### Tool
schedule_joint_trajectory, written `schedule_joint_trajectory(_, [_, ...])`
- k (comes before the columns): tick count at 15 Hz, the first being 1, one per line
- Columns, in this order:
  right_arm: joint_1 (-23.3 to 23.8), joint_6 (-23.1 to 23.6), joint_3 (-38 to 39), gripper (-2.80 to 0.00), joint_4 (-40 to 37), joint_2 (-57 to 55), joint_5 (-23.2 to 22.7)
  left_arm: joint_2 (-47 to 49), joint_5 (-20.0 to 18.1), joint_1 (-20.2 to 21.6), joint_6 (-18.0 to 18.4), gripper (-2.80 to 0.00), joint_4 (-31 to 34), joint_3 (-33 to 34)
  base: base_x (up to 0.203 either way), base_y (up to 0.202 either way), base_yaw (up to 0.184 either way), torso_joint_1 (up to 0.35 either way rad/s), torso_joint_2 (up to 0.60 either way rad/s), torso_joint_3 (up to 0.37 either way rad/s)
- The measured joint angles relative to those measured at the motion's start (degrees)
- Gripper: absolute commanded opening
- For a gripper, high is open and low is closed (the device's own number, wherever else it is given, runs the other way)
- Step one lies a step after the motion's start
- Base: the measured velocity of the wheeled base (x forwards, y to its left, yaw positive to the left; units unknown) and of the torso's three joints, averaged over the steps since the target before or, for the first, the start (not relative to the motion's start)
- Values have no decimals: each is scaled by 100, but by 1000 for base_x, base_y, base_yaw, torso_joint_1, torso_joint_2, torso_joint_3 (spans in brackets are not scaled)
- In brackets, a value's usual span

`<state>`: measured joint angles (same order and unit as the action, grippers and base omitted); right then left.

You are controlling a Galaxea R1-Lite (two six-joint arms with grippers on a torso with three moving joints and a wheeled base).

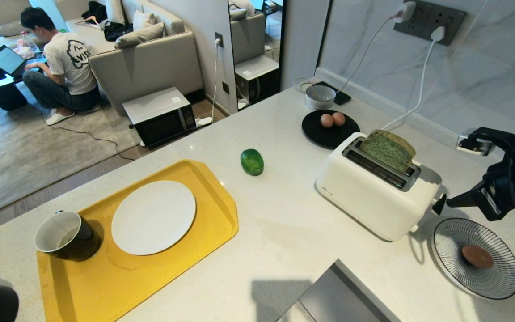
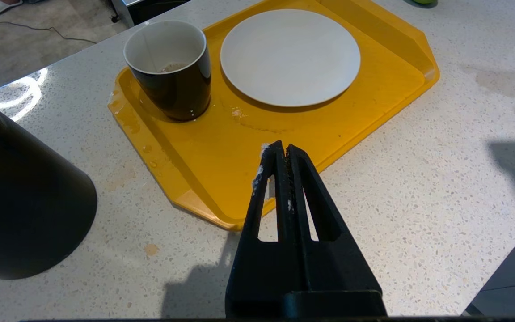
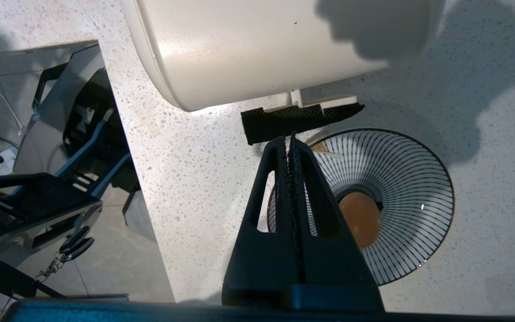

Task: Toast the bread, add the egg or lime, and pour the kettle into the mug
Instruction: Use a bread toaster

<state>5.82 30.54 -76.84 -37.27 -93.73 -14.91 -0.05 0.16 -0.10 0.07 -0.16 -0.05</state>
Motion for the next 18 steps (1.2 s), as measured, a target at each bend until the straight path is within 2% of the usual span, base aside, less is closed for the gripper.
schedule_joint_trajectory(14, [-34,33,-284,-280,12,-656,-77,0,-1,0,1,-280,2,0,0,0,0,0,0,0])
schedule_joint_trajectory(18, [-20,24,-56,-280,675,-834,-60,0,0,0,2,-280,2,0,0,0,0,0,0,0])
